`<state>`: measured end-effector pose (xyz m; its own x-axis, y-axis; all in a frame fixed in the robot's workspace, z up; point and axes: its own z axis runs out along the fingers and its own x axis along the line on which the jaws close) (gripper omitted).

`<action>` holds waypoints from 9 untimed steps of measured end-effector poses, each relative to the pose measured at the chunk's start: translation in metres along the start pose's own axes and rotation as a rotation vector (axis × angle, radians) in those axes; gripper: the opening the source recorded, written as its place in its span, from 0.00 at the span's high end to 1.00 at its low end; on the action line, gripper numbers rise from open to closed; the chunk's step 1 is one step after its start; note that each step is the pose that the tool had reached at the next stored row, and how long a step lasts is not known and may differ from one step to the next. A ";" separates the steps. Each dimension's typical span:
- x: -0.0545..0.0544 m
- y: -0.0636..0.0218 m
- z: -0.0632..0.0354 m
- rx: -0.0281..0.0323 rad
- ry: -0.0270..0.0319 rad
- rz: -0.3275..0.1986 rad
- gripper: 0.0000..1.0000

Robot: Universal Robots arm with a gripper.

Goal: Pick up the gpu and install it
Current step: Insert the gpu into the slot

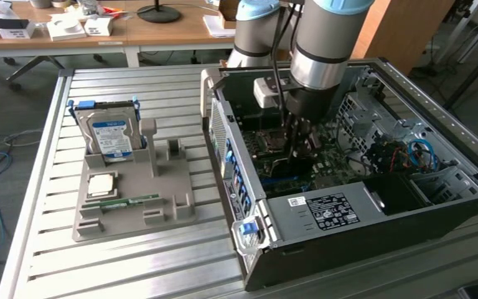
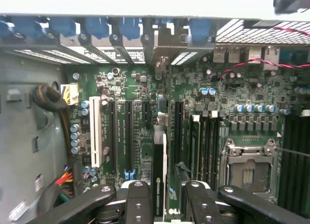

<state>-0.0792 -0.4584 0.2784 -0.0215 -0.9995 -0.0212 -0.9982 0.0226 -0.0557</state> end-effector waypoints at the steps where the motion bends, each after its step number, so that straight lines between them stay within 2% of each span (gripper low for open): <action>1: 0.000 -0.0001 -0.0022 0.0002 0.0000 0.000 0.67; 9: 0.000 -0.0009 -0.0165 0.0007 0.0001 0.000 0.67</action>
<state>-0.0793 -0.4584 0.2949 -0.0216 -0.9995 -0.0211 -0.9981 0.0227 -0.0564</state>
